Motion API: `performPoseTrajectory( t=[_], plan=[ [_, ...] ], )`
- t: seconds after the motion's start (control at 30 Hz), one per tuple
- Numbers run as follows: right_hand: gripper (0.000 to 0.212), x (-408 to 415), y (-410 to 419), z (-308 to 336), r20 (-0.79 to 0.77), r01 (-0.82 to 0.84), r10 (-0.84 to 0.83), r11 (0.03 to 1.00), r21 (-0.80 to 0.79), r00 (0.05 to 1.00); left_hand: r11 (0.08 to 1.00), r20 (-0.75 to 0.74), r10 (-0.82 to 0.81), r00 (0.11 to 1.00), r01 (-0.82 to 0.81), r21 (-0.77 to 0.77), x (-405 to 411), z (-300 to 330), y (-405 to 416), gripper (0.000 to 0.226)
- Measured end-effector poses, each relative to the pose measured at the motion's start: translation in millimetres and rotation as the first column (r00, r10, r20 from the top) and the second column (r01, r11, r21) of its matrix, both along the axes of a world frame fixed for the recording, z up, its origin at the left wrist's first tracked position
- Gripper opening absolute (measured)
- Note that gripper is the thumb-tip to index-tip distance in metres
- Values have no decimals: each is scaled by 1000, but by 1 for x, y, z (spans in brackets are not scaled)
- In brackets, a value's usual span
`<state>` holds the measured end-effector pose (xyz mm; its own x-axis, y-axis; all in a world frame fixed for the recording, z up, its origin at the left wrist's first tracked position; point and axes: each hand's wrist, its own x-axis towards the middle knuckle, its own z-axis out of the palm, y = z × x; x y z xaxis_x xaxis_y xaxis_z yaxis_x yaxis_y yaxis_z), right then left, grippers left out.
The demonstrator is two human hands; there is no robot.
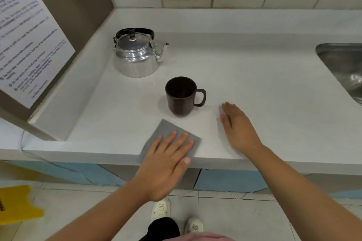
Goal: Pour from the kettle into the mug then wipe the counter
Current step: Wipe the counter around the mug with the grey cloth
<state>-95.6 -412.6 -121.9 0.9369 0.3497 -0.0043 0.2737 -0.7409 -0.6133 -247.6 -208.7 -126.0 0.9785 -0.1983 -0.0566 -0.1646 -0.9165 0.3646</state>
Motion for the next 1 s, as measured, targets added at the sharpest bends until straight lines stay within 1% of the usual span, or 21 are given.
performPoseTrajectory(
  t=[0.07, 0.17, 0.23, 0.27, 0.33, 0.4, 0.43, 0.47, 0.5, 0.53, 0.57, 0.6, 0.67, 0.77, 0.8, 0.83, 0.87, 0.9, 0.93, 0.97, 1.0],
  plan=[
    [42, -8, -17, 2, 31, 56, -59, 995, 88, 998, 990, -21, -137, 990, 136, -33, 17, 0, -34, 53],
    [35, -13, -32, 9, 38, 117, -129, 968, 223, 991, 966, -62, -259, 964, 258, -29, 74, 4, -75, 48],
    [34, -14, -33, 14, 32, 108, -121, 959, 264, 992, 949, -69, -316, 946, 315, -25, 110, 9, -90, 47],
    [35, -15, -31, 16, 29, 92, -104, 957, 275, 994, 942, -64, -334, 940, 331, -52, 122, 13, -92, 45],
    [38, -16, -25, 18, -12, 50, -49, 956, 290, 999, 921, 8, -357, 934, 353, -165, 129, 21, -87, 34],
    [43, -19, -19, 16, -85, -40, 67, 957, 287, 994, 901, 145, -323, 935, 351, -254, 115, 23, -67, 19],
    [47, -22, -17, 13, -104, -109, 140, 959, 260, 985, 914, 192, -258, 947, 303, -268, 104, 21, -52, 17],
    [52, -24, -17, 8, -86, -193, 211, 964, 181, 974, 935, 223, -160, 962, 220, -278, 91, 19, -35, 17],
    [56, -26, -18, 1, -36, -264, 265, 964, 41, 963, 947, 247, -41, 968, 116, -298, 79, 18, -16, 19],
    [58, -24, -21, -5, 12, -297, 300, 947, -119, 954, 943, 265, 88, 960, 5, -332, 69, 18, 2, 21],
    [58, -19, -23, -10, 35, -291, 309, 924, -247, 950, 926, 279, 217, 935, -106, -363, 65, 18, 20, 23],
    [59, -10, -25, -12, 33, -265, 291, 908, -325, 956, 903, 290, 326, 900, -206, -376, 65, 17, 37, 25],
    [60, 21, -25, -13, 12, -198, 224, 885, -421, 975, 872, 323, 464, 825, -361, -329, 76, 14, 64, 23],
    [59, 89, -17, -6, -27, -59, 52, 856, -514, 998, 855, 387, 519, 762, -460, -241, 101, 4, 88, 16],
    [59, 108, -10, -4, -42, -36, 17, 848, -528, 999, 859, 396, 512, 762, -462, -222, 107, 0, 92, 17],
    [58, 121, 1, -2, -53, -50, 26, 843, -536, 998, 869, 399, 494, 772, -456, -194, 112, -4, 93, 18],
    [57, 128, 14, -3, -60, -114, 97, 837, -535, 994, 880, 398, 473, 786, -448, -161, 114, -8, 94, 21],
    [57, 131, 28, -5, -58, -223, 227, 820, -527, 972, 890, 392, 452, 801, -437, -131, 116, -12, 95, 24],
    [57, 130, 41, -7, -50, -356, 388, 779, -517, 920, 894, 376, 442, 814, -432, -117, 117, -15, 94, 26],
    [57, 129, 49, -11, -38, -474, 532, 716, -512, 846, 893, 345, 447, 825, -433, -122, 117, -17, 94, 28],
    [58, 131, 53, -12, -28, -548, 625, 661, -512, 780, 889, 308, 458, 834, -438, -135, 117, -18, 94, 31]
  ],
)
